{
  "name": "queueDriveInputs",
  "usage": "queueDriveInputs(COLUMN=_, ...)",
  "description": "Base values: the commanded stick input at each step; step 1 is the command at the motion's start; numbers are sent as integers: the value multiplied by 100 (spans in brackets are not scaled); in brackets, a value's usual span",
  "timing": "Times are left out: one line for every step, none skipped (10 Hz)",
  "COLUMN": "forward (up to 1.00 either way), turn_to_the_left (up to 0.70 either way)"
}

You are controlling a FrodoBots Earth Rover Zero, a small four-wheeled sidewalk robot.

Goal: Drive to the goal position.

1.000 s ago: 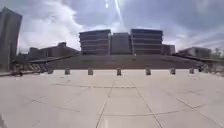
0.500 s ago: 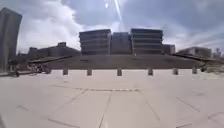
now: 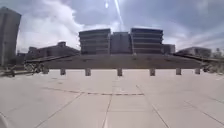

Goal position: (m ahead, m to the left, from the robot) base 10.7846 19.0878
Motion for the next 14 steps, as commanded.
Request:
queueDriveInputs(forward=70, turn_to_the_left=0)
queueDriveInputs(forward=70, turn_to_the_left=0)
queueDriveInputs(forward=70, turn_to_the_left=0)
queueDriveInputs(forward=70, turn_to_the_left=0)
queueDriveInputs(forward=70, turn_to_the_left=0)
queueDriveInputs(forward=70, turn_to_the_left=0)
queueDriveInputs(forward=70, turn_to_the_left=0)
queueDriveInputs(forward=70, turn_to_the_left=0)
queueDriveInputs(forward=70, turn_to_the_left=0)
queueDriveInputs(forward=70, turn_to_the_left=0)
queueDriveInputs(forward=70, turn_to_the_left=0)
queueDriveInputs(forward=70, turn_to_the_left=0)
queueDriveInputs(forward=70, turn_to_the_left=0)
queueDriveInputs(forward=70, turn_to_the_left=0)
